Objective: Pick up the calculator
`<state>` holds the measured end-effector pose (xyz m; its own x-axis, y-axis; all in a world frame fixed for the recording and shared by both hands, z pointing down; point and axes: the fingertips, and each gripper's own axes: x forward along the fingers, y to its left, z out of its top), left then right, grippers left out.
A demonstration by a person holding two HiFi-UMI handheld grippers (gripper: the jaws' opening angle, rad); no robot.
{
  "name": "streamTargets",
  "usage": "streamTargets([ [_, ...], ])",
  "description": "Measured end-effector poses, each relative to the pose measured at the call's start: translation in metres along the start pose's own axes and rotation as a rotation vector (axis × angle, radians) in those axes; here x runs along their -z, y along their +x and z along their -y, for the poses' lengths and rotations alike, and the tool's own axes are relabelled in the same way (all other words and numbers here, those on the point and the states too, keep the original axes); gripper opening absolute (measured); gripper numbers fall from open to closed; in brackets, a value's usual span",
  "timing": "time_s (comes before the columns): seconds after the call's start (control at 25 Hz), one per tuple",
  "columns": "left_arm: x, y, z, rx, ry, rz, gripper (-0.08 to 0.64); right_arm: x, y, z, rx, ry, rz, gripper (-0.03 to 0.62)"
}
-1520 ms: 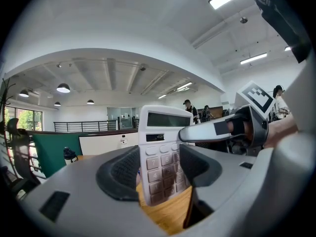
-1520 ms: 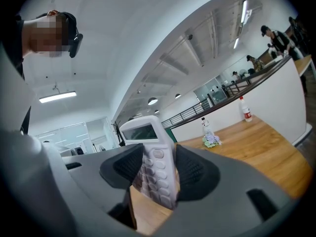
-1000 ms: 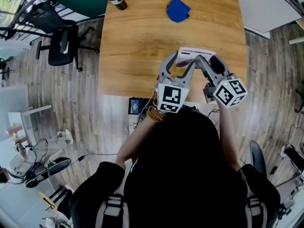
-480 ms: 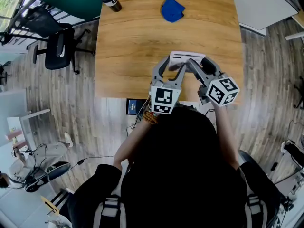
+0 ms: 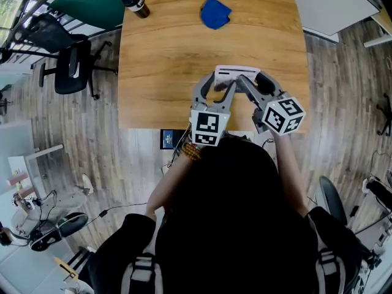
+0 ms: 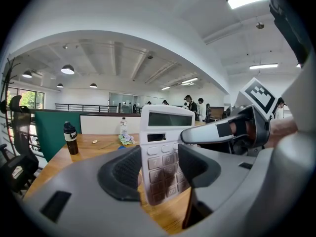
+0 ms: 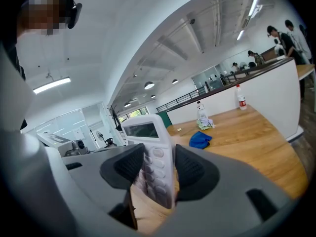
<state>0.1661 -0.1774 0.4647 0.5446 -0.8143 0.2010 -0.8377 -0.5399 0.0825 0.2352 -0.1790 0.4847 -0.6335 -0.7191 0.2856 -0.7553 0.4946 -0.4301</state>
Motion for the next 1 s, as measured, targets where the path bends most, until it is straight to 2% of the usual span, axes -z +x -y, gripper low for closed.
streamTargets([
  [1.0, 0.0014, 0.0014, 0.0004, -0.019, -0.006, -0.018, 0.247, 0.0026, -0.0003, 0.0038, -0.007, 0.017, -0.018, 0.209],
])
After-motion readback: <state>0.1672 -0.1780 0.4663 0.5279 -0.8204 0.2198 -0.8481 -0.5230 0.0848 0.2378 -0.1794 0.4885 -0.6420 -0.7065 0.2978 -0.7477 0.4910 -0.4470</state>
